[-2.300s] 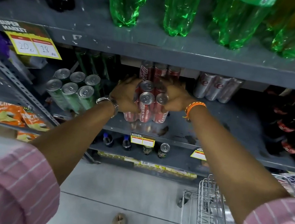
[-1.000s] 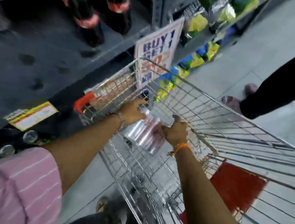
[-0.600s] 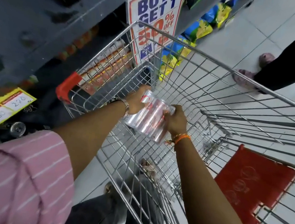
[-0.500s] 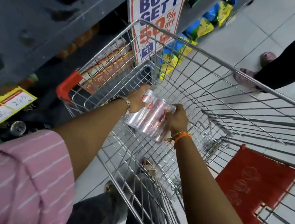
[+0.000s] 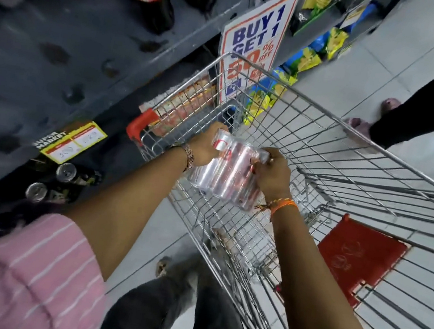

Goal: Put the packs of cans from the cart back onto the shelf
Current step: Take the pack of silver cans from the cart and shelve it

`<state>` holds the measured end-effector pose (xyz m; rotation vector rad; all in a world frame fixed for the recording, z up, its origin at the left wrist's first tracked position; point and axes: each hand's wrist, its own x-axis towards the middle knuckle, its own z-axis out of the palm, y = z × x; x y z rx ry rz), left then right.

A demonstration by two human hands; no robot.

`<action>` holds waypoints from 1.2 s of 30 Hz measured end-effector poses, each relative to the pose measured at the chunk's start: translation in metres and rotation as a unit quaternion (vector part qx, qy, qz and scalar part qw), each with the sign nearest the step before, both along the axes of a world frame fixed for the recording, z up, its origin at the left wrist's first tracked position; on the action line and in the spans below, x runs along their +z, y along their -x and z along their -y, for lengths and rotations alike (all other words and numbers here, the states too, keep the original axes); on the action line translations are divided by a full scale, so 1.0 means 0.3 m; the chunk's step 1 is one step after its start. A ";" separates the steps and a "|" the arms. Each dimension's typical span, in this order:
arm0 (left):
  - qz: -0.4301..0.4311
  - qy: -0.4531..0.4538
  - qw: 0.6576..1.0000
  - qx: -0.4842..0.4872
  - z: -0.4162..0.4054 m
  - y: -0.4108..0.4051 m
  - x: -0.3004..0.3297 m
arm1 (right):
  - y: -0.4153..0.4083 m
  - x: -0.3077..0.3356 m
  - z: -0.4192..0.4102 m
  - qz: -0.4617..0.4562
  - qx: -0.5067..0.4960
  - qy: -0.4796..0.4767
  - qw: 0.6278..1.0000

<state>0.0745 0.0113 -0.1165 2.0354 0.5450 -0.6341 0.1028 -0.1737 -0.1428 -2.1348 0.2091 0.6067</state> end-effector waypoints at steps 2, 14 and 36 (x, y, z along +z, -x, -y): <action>0.026 -0.006 0.999 0.026 -0.003 0.028 0.095 | 0.004 0.099 -0.006 0.026 0.003 -0.015 1.000; 0.222 0.009 0.958 0.182 -0.152 0.310 0.623 | 0.095 0.711 -0.178 0.193 0.131 -0.079 0.969; 0.422 -0.173 0.803 0.384 -0.709 0.709 0.705 | 0.168 0.778 -0.970 0.369 0.404 -0.207 0.811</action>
